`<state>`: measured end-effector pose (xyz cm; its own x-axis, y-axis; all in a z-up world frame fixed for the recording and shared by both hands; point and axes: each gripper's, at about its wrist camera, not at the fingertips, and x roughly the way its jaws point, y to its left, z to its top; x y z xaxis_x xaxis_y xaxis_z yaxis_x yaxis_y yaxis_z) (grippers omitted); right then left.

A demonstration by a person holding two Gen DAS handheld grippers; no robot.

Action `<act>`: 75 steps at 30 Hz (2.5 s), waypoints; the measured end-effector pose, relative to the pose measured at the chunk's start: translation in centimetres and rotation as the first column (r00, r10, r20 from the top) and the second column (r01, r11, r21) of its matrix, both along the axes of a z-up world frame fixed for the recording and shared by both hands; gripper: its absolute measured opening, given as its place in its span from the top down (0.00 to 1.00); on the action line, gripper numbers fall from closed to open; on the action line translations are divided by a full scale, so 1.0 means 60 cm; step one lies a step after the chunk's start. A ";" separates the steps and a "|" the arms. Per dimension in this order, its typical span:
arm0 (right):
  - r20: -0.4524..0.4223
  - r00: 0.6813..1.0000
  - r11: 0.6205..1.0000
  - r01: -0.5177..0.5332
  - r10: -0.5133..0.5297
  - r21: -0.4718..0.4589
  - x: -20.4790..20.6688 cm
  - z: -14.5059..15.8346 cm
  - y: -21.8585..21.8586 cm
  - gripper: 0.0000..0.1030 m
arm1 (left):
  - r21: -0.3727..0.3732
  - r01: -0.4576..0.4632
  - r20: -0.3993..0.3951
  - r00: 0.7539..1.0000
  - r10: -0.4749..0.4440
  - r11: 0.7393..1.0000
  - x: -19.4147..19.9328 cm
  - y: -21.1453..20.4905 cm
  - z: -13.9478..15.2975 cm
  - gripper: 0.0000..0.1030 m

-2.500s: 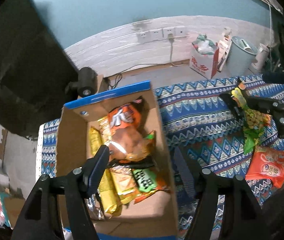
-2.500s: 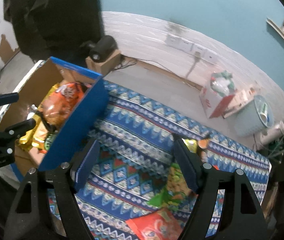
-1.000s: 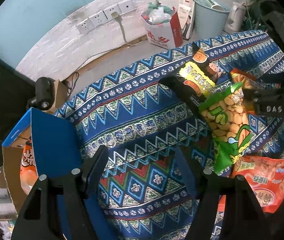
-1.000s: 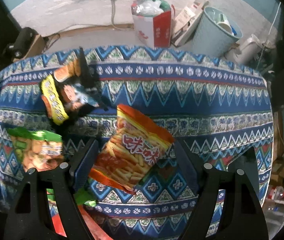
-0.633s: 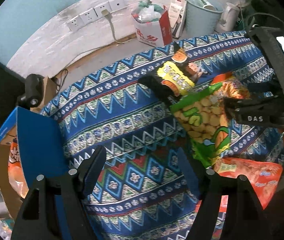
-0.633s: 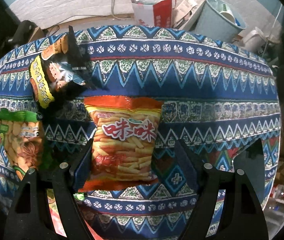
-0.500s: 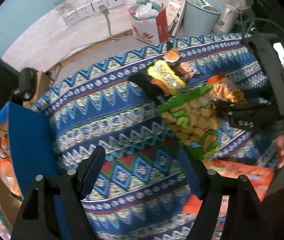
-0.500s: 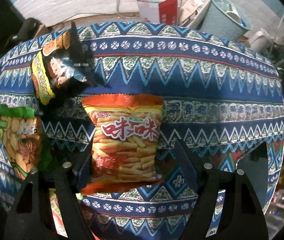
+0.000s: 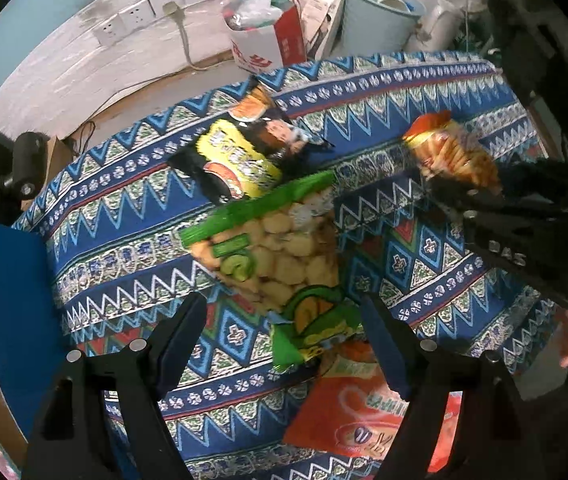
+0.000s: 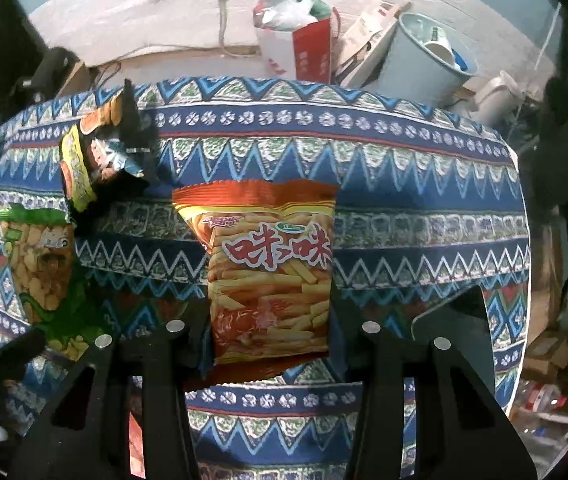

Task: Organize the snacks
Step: 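Grasp the green peanut bag with the left gripper while the right grasps the red-orange stick snack bag, then carry the green peanut bag and red-orange stick bag over the box with both grippers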

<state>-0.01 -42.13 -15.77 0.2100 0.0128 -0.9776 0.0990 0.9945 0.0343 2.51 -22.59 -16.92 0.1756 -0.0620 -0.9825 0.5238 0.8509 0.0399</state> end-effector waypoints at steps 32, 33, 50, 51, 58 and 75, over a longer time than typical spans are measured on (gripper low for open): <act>0.037 0.999 0.997 -0.027 0.024 0.066 0.008 0.005 -0.010 0.58 | 0.080 0.101 0.135 0.985 -0.111 0.992 -0.002 0.030 -0.013 0.71; 0.041 0.999 0.997 -0.031 0.028 0.066 0.008 0.008 -0.006 0.58 | 0.084 0.099 0.143 0.983 -0.111 0.991 -0.003 0.037 -0.009 0.71; 0.120 0.984 0.988 -0.138 0.129 0.069 0.025 0.080 0.092 0.58 | 0.057 0.013 0.262 0.965 -0.027 0.998 0.013 0.154 0.065 0.71; 0.125 0.983 0.987 -0.146 0.137 0.069 0.026 0.084 0.101 0.58 | 0.058 0.011 0.269 0.963 -0.026 0.998 0.010 0.159 0.070 0.71; 0.155 0.969 0.976 -0.206 0.193 0.071 0.036 0.112 0.157 0.58 | 0.035 -0.020 0.287 0.958 0.009 0.999 0.005 0.207 0.097 0.71; 0.227 0.923 0.939 -0.336 0.312 0.075 0.054 0.183 0.298 0.58 | -0.008 -0.124 0.343 0.932 0.119 0.992 0.000 0.338 0.162 0.71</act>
<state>3.24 -24.28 -4.79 0.3745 0.2197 -0.9008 -0.2493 0.9596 0.1304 2.52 -2.29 -7.18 0.5065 -0.0058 -0.8622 0.3689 0.9053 0.2106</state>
